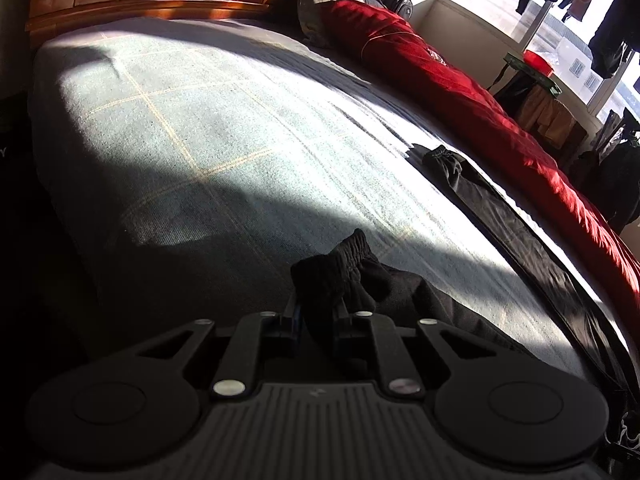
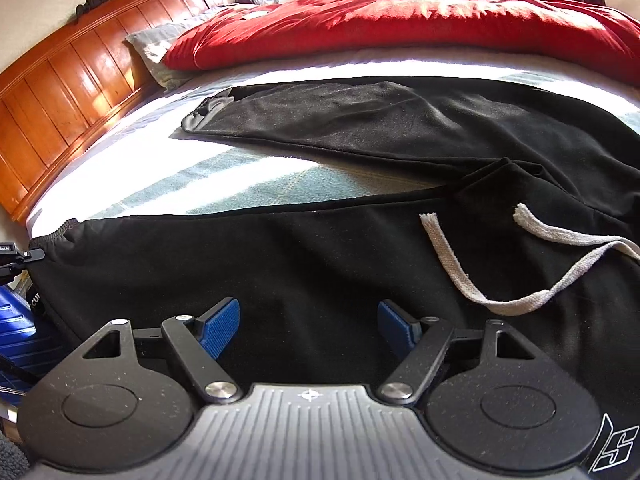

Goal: Fold clothes

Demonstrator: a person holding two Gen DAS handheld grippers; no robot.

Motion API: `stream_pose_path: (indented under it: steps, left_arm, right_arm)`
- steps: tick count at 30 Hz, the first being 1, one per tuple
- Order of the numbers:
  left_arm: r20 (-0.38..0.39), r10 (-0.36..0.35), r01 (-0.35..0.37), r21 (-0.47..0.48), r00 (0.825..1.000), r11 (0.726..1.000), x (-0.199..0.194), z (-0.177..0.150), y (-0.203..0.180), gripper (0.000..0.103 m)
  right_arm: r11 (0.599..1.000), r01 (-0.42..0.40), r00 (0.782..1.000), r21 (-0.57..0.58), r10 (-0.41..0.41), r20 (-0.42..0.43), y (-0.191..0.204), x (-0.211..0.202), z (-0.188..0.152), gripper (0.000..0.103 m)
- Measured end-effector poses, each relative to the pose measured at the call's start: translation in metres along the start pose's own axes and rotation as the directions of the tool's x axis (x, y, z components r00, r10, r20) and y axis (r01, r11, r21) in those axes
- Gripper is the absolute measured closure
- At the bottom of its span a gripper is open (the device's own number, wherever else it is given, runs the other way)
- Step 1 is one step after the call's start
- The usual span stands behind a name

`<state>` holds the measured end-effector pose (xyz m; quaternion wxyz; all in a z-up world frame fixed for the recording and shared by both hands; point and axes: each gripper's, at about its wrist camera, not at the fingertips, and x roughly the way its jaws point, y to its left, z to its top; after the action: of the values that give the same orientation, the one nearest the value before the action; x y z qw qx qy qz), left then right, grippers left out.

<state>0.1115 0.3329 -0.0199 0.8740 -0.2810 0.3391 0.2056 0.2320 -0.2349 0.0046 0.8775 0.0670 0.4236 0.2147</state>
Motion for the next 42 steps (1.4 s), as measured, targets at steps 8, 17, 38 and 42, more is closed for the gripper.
stream_pose_path:
  steps: [8,17,38,42]
  left_arm:
    - [-0.009,-0.006,0.006,0.019,1.000,1.000,0.004,0.006,-0.007,0.091]
    - [-0.006,-0.006,0.007,0.075,1.000,0.997,0.004,0.015,-0.022,0.091]
    - [-0.016,-0.020,0.020,0.023,1.000,1.000,0.001,0.021,0.001,0.090]
    - [-0.012,-0.032,0.032,0.027,0.999,0.999,0.005,0.023,-0.001,0.090]
  right_arm:
    - [0.883,0.222,0.942,0.414,-0.304,0.143,-0.119,-0.098,-0.039,0.023]
    - [0.623,0.120,0.909,0.773,-0.382,0.167,-0.239,-0.124,-0.098,0.023]
    - [0.662,0.408,0.865,0.629,-0.500,-0.036,-0.206,-0.133,-0.103,0.083]
    - [0.638,0.430,0.828,0.639,-0.561,0.002,-0.196,-0.147,-0.092,0.070]
